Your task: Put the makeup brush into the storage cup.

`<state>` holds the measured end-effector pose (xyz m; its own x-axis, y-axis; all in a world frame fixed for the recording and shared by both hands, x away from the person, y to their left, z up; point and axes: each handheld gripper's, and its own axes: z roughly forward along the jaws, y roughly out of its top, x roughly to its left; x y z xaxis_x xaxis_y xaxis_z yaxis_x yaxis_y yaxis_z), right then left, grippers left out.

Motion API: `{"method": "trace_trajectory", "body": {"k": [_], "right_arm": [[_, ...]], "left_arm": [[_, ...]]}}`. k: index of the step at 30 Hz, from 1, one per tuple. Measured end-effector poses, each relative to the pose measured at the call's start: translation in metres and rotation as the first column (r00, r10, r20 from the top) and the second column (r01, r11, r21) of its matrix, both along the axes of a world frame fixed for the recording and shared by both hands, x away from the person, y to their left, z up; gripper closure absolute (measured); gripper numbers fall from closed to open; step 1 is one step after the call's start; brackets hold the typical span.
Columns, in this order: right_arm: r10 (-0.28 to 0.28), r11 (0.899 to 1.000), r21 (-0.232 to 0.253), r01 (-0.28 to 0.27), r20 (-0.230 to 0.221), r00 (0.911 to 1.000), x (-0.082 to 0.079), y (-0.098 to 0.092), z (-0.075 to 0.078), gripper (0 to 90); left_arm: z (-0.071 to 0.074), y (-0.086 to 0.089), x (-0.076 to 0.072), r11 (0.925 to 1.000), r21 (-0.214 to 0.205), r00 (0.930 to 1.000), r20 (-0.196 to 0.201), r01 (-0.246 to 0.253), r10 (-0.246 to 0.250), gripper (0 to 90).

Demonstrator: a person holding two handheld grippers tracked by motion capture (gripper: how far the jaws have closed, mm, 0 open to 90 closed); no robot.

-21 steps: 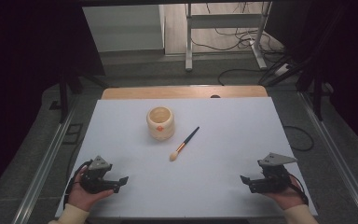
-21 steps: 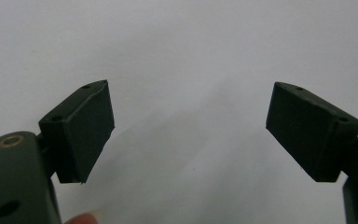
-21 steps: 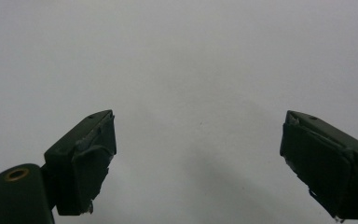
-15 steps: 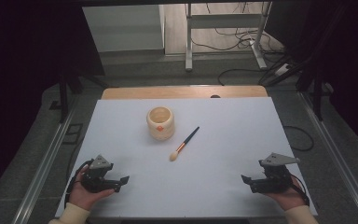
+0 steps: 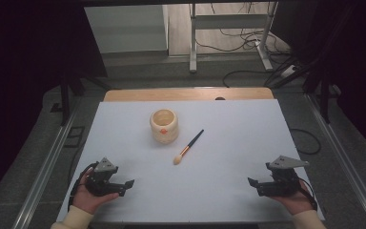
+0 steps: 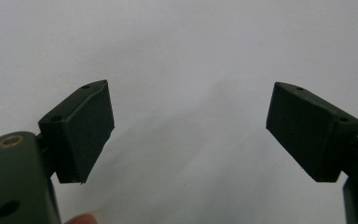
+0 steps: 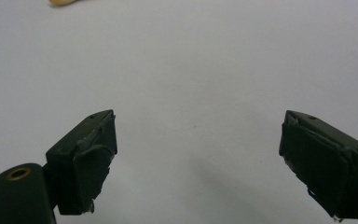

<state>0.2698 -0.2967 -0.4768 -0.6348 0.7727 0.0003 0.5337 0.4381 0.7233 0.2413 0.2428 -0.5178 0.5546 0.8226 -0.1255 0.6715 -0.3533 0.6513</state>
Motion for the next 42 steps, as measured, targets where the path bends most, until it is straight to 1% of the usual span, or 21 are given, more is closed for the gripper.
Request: {"method": "trace_trajectory", "body": {"k": [2, 4, 5, 6, 9, 15, 17, 19, 21, 25, 26, 35, 36, 37, 42], "right_arm": [[0.001, 1.000, -0.001, -0.001, -0.010, 1.0000, 0.000, 0.000, 0.000, 11.9], [-0.004, 1.000, 0.003, 0.004, -0.004, 1.0000, -0.001, -0.001, 0.001, 12.0], [-0.009, 1.000, 0.009, 0.009, -0.003, 1.0000, -0.001, -0.002, 0.001, 12.1], [-0.012, 1.000, 0.013, 0.012, -0.005, 0.9999, -0.001, -0.003, 0.001, 12.1], [-0.019, 1.000, 0.008, 0.019, -0.009, 0.9998, -0.001, -0.005, 0.000, 12.1], [0.004, 1.000, 0.000, -0.004, -0.006, 1.0000, 0.000, -0.003, 0.000, 12.1], [0.011, 1.000, 0.001, -0.011, -0.009, 0.9999, 0.000, -0.003, -0.001, 12.1], [0.016, 1.000, 0.004, -0.016, -0.002, 0.9999, -0.001, -0.005, -0.001, 12.3], [0.021, 1.000, 0.011, -0.021, 0.001, 0.9998, -0.002, -0.006, -0.001, 12.5], [0.035, 0.999, 0.012, -0.035, -0.004, 0.9994, -0.001, -0.007, -0.003, 12.5], [0.038, 0.999, 0.006, -0.038, -0.005, 0.9993, 0.000, -0.006, -0.003, 12.5], [0.034, 0.999, 0.002, -0.034, 0.002, 0.9994, 0.001, -0.003, -0.002, 12.5], [0.033, 0.999, 0.000, -0.033, 0.003, 0.9995, 0.000, -0.003, -0.002, 12.5], [0.031, 1.000, 0.001, -0.031, 0.002, 0.9995, 0.000, -0.004, -0.002, 12.5], [0.025, 1.000, -0.006, -0.025, -0.001, 0.9997, -0.001, -0.005, -0.003, 12.5]], "left_arm": [[0.000, -0.001, 0.000, 1.0000, 0.003, 1.0000, 0.002, 0.003, -0.003, 15.8], [0.001, -0.002, 0.001, 1.0000, 0.005, 1.0000, 0.003, 0.007, -0.007, 15.8], [0.001, -0.003, 0.001, 1.0000, -0.001, 1.0000, 0.001, 0.004, -0.004, 15.8], [0.002, -0.004, 0.002, 1.0000, 0.003, 1.0000, 0.003, 0.008, -0.008, 15.8], [0.001, -0.005, 0.002, 0.9999, -0.002, 0.9999, -0.006, 0.010, -0.010, 15.8], [0.004, -0.007, 0.003, 0.9999, 0.005, 0.9998, -0.014, -0.012, 0.012, 16.3], [0.005, -0.012, 0.006, 0.9997, 0.023, 0.9997, -0.024, -0.004, 0.005, 16.8], [0.007, -0.017, 0.010, 0.9990, 0.044, 0.9995, -0.032, -0.003, 0.005, 17.5], [0.012, -0.022, 0.012, 0.9987, 0.051, 0.9996, -0.027, -0.002, 0.003, 18.1], [0.019, -0.026, 0.015, 0.9991, 0.039, 0.9995, -0.027, -0.012, 0.013, 19.5], [0.021, -0.027, 0.017, 0.9995, 0.029, 0.9994, -0.030, -0.016, 0.016, 19.5], [0.031, -0.032, 0.022, 0.9999, 0.016, 0.9996, -0.029, -0.004, 0.004, 19.4], [0.032, -0.032, 0.023, 0.9998, 0.020, 0.9995, -0.031, -0.004, 0.004, 19.4], [0.033, -0.033, 0.026, 0.9994, 0.032, 0.9993, -0.036, -0.012, 0.013, 19.4], [0.037, -0.038, 0.033, 0.9994, 0.032, 0.9991, -0.037, -0.017, 0.018, 19.5]]}}
